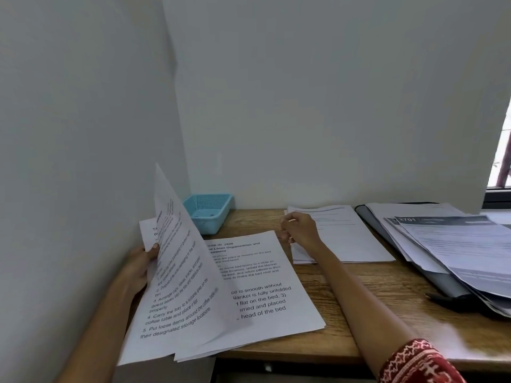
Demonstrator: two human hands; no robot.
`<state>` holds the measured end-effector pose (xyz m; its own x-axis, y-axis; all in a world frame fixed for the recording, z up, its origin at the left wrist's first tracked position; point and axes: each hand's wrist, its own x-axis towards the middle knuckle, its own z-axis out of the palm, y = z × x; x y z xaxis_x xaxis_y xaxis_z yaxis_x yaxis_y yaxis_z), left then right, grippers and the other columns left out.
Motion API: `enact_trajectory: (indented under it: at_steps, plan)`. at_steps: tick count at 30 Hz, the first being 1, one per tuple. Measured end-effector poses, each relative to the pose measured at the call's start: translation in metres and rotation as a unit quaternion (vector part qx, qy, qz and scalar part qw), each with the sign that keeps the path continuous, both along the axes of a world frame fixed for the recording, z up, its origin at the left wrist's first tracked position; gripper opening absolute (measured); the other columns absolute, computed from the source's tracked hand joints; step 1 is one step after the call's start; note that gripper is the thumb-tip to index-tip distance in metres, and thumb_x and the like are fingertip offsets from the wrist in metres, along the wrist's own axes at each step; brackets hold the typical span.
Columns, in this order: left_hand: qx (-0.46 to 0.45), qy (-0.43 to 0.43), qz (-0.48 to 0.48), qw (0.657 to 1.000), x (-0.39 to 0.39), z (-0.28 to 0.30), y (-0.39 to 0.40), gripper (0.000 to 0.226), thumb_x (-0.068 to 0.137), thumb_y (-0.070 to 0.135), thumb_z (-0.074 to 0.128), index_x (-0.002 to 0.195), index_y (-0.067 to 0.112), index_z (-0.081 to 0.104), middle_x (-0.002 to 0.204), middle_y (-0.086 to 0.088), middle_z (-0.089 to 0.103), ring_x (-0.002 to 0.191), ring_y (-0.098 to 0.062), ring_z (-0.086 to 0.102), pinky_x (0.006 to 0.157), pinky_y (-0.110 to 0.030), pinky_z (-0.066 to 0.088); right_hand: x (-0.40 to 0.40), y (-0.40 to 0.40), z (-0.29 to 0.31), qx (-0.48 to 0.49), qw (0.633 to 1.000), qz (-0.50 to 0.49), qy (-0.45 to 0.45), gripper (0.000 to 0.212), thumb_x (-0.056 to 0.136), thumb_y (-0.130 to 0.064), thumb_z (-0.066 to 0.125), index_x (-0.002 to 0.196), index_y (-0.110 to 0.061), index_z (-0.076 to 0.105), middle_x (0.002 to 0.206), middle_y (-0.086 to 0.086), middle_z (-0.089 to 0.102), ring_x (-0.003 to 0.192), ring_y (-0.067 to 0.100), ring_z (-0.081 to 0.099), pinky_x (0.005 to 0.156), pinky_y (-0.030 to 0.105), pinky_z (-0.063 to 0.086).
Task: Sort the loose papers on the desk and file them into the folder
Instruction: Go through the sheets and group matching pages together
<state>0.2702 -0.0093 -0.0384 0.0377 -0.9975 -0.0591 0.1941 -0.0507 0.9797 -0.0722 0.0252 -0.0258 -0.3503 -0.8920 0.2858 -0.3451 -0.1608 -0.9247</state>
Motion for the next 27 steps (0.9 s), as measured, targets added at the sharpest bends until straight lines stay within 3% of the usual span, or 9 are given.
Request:
enact_trajectory:
  at_steps: [4, 8, 12, 18, 20, 23, 27]
  plan:
    - [-0.006, 0.018, -0.012, 1.000, 0.000, 0.001, 0.002, 0.019, 0.099, 0.005, 0.038, 0.088, 0.004, 0.054, 0.055, 0.000, 0.067, 0.047, -0.011, 0.064, 0.041, -0.023, 0.052, 0.003, -0.002, -0.003, 0.006, 0.997, 0.006, 0.082, 0.022, 0.083, -0.008, 0.062, 0.067, -0.023, 0.062, 0.054, -0.008, 0.064, 0.051, 0.013, 0.060, 0.054, 0.025, 0.051]
    - [-0.003, 0.023, -0.011, 1.000, 0.001, 0.000, 0.002, 0.018, 0.099, 0.005, 0.039, 0.089, 0.004, 0.055, 0.056, -0.001, 0.068, 0.048, -0.011, 0.065, 0.042, -0.024, 0.053, 0.006, -0.005, -0.006, 0.006, 0.989, 0.015, 0.147, 0.017, 0.080, -0.008, 0.057, 0.072, -0.019, 0.067, 0.077, 0.003, 0.072, 0.068, 0.016, 0.062, 0.064, 0.026, 0.045]
    - [-0.003, 0.011, -0.010, 1.000, 0.000, 0.000, 0.002, 0.018, 0.099, 0.005, 0.039, 0.091, 0.003, 0.055, 0.060, -0.002, 0.069, 0.050, -0.012, 0.066, 0.046, -0.025, 0.055, 0.005, -0.008, -0.007, 0.018, 0.978, -0.003, 0.207, 0.008, 0.083, -0.019, 0.064, 0.086, -0.013, 0.069, 0.086, -0.003, 0.069, 0.074, 0.010, 0.058, 0.065, 0.023, 0.038]
    - [-0.015, 0.002, -0.013, 1.000, -0.002, -0.001, 0.003, 0.024, 0.099, 0.006, 0.039, 0.121, 0.000, 0.049, 0.084, -0.009, 0.062, 0.060, -0.016, 0.065, 0.050, -0.024, 0.055, 0.017, -0.003, -0.007, 0.106, 0.901, -0.013, 0.421, 0.044, 0.077, -0.052, 0.070, 0.101, -0.019, 0.052, 0.093, -0.003, 0.058, 0.090, 0.016, 0.053, 0.070, 0.025, 0.034]
    - [-0.016, -0.005, -0.011, 1.000, -0.002, -0.001, 0.002, 0.029, 0.099, 0.006, 0.039, 0.126, -0.003, 0.047, 0.087, -0.009, 0.060, 0.069, -0.018, 0.060, 0.055, -0.026, 0.055, 0.018, -0.004, -0.010, 0.143, 0.893, 0.003, 0.426, 0.058, 0.076, -0.054, 0.070, 0.117, -0.017, 0.050, 0.111, 0.000, 0.059, 0.104, 0.019, 0.054, 0.075, 0.026, 0.036]
    - [-0.014, -0.010, -0.012, 1.000, -0.001, -0.002, 0.002, 0.028, 0.099, 0.006, 0.039, 0.125, -0.002, 0.048, 0.088, -0.010, 0.060, 0.073, -0.021, 0.059, 0.051, -0.024, 0.055, 0.016, -0.007, -0.012, 0.165, 0.917, 0.018, 0.363, 0.067, 0.075, -0.050, 0.073, 0.128, -0.016, 0.047, 0.127, 0.000, 0.054, 0.117, 0.018, 0.050, 0.083, 0.026, 0.035]
    - [-0.013, 0.001, -0.014, 1.000, 0.000, -0.002, 0.001, 0.019, 0.099, 0.006, 0.040, 0.114, -0.001, 0.051, 0.075, -0.008, 0.067, 0.055, -0.015, 0.067, 0.045, -0.024, 0.054, 0.019, -0.005, -0.011, 0.155, 0.917, 0.000, 0.367, 0.052, 0.074, -0.047, 0.076, 0.107, -0.018, 0.047, 0.105, -0.001, 0.054, 0.098, 0.017, 0.050, 0.075, 0.026, 0.035]
